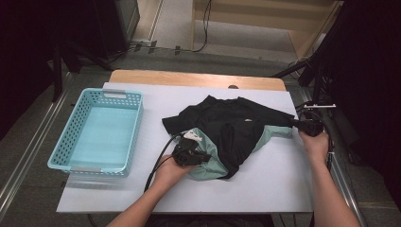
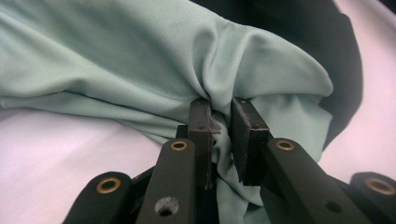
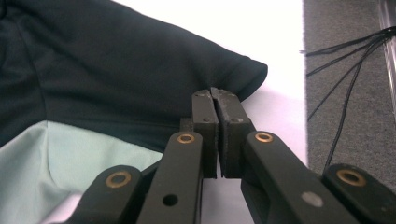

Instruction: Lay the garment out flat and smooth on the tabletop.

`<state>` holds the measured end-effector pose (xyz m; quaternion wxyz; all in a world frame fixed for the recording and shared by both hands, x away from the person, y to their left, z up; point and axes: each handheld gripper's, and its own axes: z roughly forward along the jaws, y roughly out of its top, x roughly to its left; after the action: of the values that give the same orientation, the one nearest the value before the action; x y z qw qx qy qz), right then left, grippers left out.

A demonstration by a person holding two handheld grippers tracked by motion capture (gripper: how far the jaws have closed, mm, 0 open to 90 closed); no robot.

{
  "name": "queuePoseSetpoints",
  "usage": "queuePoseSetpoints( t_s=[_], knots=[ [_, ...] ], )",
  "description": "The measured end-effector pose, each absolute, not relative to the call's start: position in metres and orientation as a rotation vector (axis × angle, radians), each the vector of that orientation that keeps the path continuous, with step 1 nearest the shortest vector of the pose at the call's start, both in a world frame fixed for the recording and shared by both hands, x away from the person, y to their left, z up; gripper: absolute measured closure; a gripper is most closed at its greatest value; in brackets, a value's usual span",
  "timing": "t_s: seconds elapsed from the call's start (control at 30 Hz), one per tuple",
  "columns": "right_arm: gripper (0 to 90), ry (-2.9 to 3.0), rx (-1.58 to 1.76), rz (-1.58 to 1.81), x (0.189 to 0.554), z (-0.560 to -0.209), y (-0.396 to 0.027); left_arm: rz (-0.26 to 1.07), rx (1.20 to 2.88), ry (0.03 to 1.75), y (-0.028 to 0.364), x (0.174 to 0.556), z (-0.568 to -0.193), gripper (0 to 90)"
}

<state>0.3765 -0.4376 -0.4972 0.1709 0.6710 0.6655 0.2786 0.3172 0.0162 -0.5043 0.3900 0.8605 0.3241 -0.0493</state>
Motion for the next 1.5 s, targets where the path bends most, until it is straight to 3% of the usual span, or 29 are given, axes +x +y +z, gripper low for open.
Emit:
queuePoseSetpoints(
  t_s=[0.27, 0.6, 0.77, 1.07, 1.5],
  knots=[
    [85.1, 1.827, 1.967, 0.809, 0.372, -0.499, -0.456, -0.112, 2.197, 0.800, 0.015, 0.316, -0.493, 79.3],
    [79.5, 1.799, 1.954, 0.869, 0.362, -0.493, -0.464, -0.075, 2.191, 0.785, 0.030, 0.320, -0.469, 68.5],
    [71.0, 1.869, 1.944, 0.910, 0.361, -0.493, -0.457, -0.055, 2.177, 0.823, 0.041, 0.328, -0.466, 64.9],
    [54.6, 1.955, 1.890, 0.945, 0.357, -0.488, -0.445, 0.003, 2.158, 0.896, 0.059, 0.342, -0.463, 45.2],
    [43.9, 2.020, 1.845, 0.956, 0.354, -0.488, -0.433, 0.030, 2.137, 0.957, 0.082, 0.359, -0.462, 40.2]
  ],
)
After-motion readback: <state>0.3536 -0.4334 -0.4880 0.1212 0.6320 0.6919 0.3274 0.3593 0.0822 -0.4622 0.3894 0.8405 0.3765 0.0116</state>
